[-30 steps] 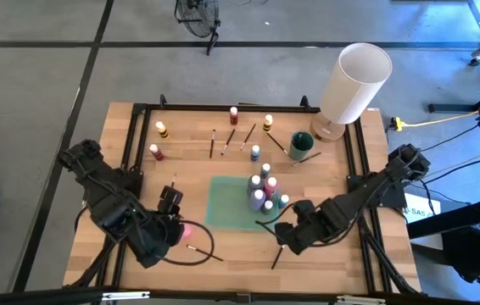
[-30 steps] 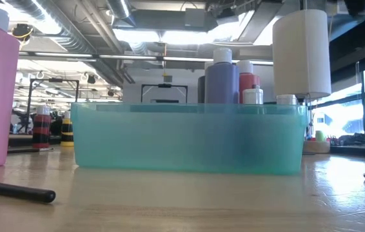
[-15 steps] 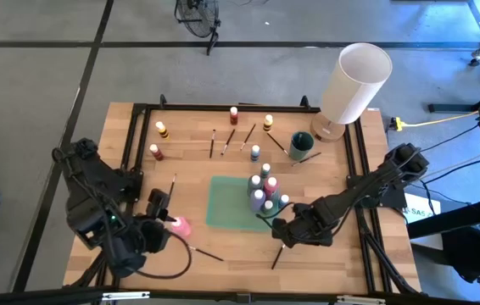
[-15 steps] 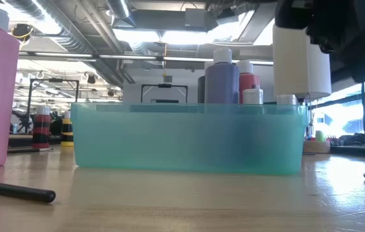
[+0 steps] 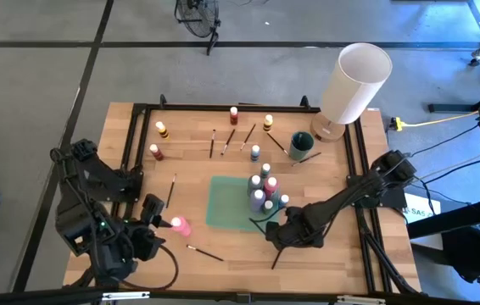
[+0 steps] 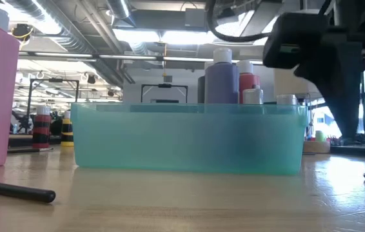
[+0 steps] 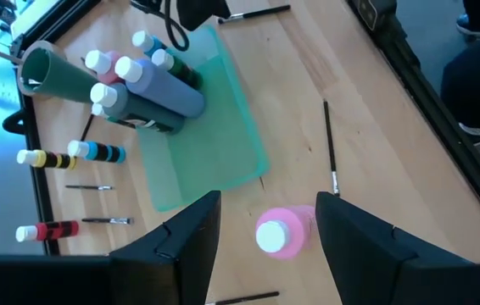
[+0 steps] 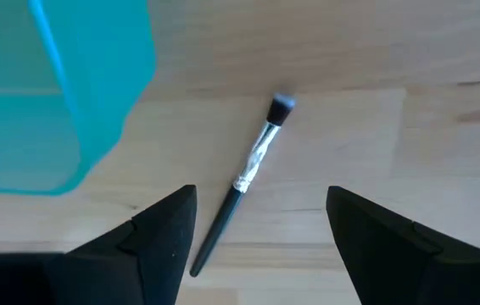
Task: Pick & Place Paint Supplies
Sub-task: Put the black eyeshadow brush into the green cup
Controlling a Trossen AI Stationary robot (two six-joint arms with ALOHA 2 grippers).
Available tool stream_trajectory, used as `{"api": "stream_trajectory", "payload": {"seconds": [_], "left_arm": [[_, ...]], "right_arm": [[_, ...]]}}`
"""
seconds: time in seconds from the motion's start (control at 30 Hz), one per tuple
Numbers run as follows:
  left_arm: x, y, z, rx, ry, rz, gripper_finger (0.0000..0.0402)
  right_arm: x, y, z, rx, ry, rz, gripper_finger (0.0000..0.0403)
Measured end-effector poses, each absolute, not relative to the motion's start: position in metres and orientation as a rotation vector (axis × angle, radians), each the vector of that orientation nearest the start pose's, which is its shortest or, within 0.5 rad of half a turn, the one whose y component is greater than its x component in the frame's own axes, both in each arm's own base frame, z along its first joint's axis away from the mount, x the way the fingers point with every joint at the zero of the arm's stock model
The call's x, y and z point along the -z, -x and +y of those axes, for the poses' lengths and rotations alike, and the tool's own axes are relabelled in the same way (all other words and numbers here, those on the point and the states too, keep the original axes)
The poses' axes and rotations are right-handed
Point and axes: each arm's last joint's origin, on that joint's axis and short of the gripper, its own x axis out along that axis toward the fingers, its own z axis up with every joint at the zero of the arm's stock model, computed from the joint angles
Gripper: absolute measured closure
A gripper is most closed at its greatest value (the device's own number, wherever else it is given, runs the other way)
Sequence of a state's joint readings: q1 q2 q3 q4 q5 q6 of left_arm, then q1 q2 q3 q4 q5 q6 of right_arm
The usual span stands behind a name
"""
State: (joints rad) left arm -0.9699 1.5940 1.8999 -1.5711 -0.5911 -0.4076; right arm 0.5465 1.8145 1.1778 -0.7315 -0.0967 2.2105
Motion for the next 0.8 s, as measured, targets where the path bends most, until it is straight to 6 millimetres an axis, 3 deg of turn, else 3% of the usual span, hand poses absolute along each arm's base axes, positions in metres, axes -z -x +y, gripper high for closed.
{"api": "stream_trajectory", "payload": {"seconds": [0.8], "left_arm": [[-0.4109,-0.1656,-0.213,0.119,-0.493,0.928,0.0212]], "right_arm": [[-0.1615,-0.283,0.1718,1.153,-1.387,1.208,0.0135]]}}
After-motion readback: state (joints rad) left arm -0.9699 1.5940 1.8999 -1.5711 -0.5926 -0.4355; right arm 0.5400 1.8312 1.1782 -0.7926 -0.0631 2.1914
